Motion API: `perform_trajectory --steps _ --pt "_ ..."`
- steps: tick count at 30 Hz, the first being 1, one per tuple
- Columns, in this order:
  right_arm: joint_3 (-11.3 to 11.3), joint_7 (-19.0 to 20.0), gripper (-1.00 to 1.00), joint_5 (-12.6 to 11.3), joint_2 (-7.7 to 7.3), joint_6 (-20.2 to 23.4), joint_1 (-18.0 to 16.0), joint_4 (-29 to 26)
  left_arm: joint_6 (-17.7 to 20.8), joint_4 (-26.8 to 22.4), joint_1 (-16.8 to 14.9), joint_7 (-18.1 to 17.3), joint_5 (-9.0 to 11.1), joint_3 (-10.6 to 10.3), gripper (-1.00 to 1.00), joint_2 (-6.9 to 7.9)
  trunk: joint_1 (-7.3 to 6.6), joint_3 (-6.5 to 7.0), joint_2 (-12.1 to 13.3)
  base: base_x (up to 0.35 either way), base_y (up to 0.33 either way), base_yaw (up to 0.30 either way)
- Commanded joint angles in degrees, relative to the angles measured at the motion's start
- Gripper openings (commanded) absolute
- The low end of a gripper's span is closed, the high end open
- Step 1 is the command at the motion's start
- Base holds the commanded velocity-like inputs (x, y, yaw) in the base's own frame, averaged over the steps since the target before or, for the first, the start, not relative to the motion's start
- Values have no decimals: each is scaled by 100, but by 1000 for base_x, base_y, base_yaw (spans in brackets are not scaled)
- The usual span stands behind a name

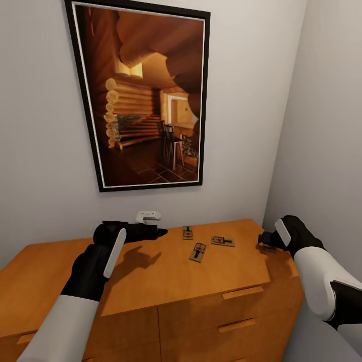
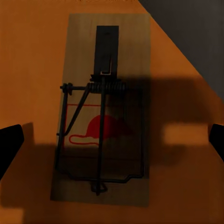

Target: Take the four mousetraps from the cabinet in the bathroom and place them on the bathroom floor. Make sure all four end up on the same floor surface, and ensure that at least two of them are either under or directly next to the same bathroom sink.

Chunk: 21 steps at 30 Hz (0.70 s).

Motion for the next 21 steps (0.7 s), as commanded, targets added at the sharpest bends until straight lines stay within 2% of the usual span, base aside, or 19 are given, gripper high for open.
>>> perform_trajectory --steps 1,21 --pt "-33 -14 100 -66 3 15 -1 480 32 -3 -5 25 46 2 100 -1 0 -8 -3 0 0 0" --pt "-30 -14 100 -57 4 55 -1 481 32 -3 -5 25 46 2 100 -1 0 -8 -3 0 0 0"
